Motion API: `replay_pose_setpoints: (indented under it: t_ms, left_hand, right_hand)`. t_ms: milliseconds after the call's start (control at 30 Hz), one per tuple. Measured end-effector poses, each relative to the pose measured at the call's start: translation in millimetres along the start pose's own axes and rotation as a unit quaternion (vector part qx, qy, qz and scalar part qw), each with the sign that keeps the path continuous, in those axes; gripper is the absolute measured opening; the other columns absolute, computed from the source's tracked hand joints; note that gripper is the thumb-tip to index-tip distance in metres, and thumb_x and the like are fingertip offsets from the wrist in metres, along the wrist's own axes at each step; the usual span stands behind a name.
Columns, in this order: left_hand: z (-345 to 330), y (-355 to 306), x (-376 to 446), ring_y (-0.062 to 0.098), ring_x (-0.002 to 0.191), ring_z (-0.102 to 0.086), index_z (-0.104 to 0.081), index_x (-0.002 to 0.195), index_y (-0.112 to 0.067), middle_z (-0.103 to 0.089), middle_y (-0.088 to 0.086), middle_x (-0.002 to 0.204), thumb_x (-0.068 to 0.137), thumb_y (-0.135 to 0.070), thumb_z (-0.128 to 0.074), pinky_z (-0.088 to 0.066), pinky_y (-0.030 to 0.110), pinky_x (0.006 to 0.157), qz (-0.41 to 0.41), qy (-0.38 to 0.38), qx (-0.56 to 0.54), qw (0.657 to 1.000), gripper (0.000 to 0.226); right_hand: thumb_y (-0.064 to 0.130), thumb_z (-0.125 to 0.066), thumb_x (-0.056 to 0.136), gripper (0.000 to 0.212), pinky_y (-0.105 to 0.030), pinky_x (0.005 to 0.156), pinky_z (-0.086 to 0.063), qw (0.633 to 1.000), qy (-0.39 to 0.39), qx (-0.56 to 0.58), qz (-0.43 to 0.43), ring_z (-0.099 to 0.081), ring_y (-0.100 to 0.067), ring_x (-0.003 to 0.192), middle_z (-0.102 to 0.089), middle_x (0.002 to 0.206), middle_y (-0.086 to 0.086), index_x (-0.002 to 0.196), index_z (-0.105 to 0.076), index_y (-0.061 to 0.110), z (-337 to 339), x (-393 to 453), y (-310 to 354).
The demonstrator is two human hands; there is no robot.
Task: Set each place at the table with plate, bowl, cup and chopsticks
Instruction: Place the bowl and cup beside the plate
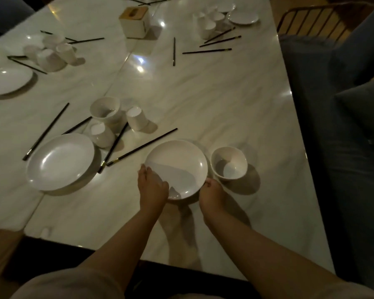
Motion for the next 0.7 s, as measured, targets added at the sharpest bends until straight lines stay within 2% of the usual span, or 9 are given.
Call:
replay_pose_setpoints:
  t_ms: [133, 233, 300, 433, 500, 567, 700]
  left_hand:
    - [8.3, 3.2, 1.9, 0.023, 0.148, -0.008, -0.009, 0.152, -0.006, -0.004, 0.006, 0.161, 0.09, -0.007, -0.052, -0.016, 0.037, 0.121, 0.009, 0.005, -0.011, 1.0, 0.075]
    - [14.9, 7.0, 4.1, 0.023, 0.147, -0.013, -0.014, 0.152, -0.005, -0.01, 0.007, 0.16, 0.091, -0.007, -0.051, -0.018, 0.037, 0.12, 0.005, 0.008, -0.015, 1.0, 0.071]
    - [21.4, 6.9, 6.2, 0.024, 0.145, -0.02, -0.022, 0.15, -0.005, -0.017, 0.008, 0.158, 0.092, -0.008, -0.05, -0.023, 0.039, 0.119, -0.002, -0.002, -0.032, 0.999, 0.064]
    - [43.7, 2.1, 23.2, 0.025, 0.135, -0.038, -0.04, 0.142, -0.013, -0.036, 0.008, 0.148, 0.093, -0.016, -0.052, -0.035, 0.042, 0.112, -0.008, -0.033, -0.08, 0.996, 0.05]
    - [54.5, -1.1, 38.8, 0.023, 0.131, -0.043, -0.045, 0.138, -0.02, -0.043, 0.005, 0.143, 0.093, -0.02, -0.053, -0.041, 0.045, 0.107, -0.001, -0.033, -0.111, 0.993, 0.046]
    - [64.4, -4.1, 58.4, 0.019, 0.128, -0.046, -0.048, 0.135, -0.02, -0.049, 0.002, 0.14, 0.092, -0.016, -0.053, -0.041, 0.041, 0.107, 0.01, -0.03, -0.147, 0.989, 0.044]
    - [84.0, -5.4, 99.7, 0.017, 0.117, -0.055, -0.056, 0.123, -0.022, -0.06, -0.001, 0.127, 0.09, -0.009, -0.049, -0.043, 0.043, 0.105, 0.045, -0.041, -0.228, 0.972, 0.036]
  right_hand:
    - [0.014, -0.039, 0.097, 0.027, -0.03, 0.086, -0.046, 0.999, 0.029, -0.03, -0.005, -0.057, -0.02, 0.093, -0.064, 0.105, -0.005, 0.109, -0.064, 0.013, -1.1, -7.7, 0.5]
    - [0.006, -0.046, 0.091, 0.035, -0.038, 0.096, -0.048, 0.998, 0.021, -0.054, 0.018, -0.057, -0.026, 0.11, -0.056, 0.127, -0.007, 0.124, -0.058, 0.011, -5.5, -15.8, 10.0]
    - [0.004, -0.048, 0.091, 0.042, -0.039, 0.102, -0.046, 0.998, 0.034, -0.049, 0.034, -0.052, -0.026, 0.12, -0.046, 0.136, -0.007, 0.133, -0.049, 0.012, -17.5, -22.0, 19.4]
    - [0.011, -0.048, 0.093, 0.034, -0.04, 0.104, -0.044, 0.986, 0.06, -0.095, 0.123, -0.054, -0.019, 0.114, -0.056, 0.126, -0.001, 0.125, -0.056, 0.021, -39.2, -24.9, 56.5]
    - [0.012, -0.047, 0.095, 0.031, -0.034, 0.104, -0.043, 0.979, 0.112, -0.081, 0.151, -0.055, -0.016, 0.113, -0.058, 0.12, 0.002, 0.122, -0.057, 0.022, -56.6, -22.3, 79.0]
    - [0.01, -0.048, 0.094, 0.028, -0.029, 0.101, -0.046, 0.969, 0.151, -0.062, 0.185, -0.056, -0.015, 0.11, -0.06, 0.117, 0.001, 0.119, -0.059, 0.02, -75.5, -17.4, 105.2]
    - [0.008, -0.056, 0.088, 0.03, -0.022, 0.091, -0.044, 0.948, 0.166, -0.105, 0.251, -0.058, -0.019, 0.107, -0.059, 0.117, -0.005, 0.116, -0.06, 0.015, -118.6, 5.3, 160.7]
Point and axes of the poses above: each hand's wrist, its own x-axis towards the middle knuckle, its own z-axis out of the back of the hand, y = z × x, the point moved 9 cm from there along x, towards the middle knuckle
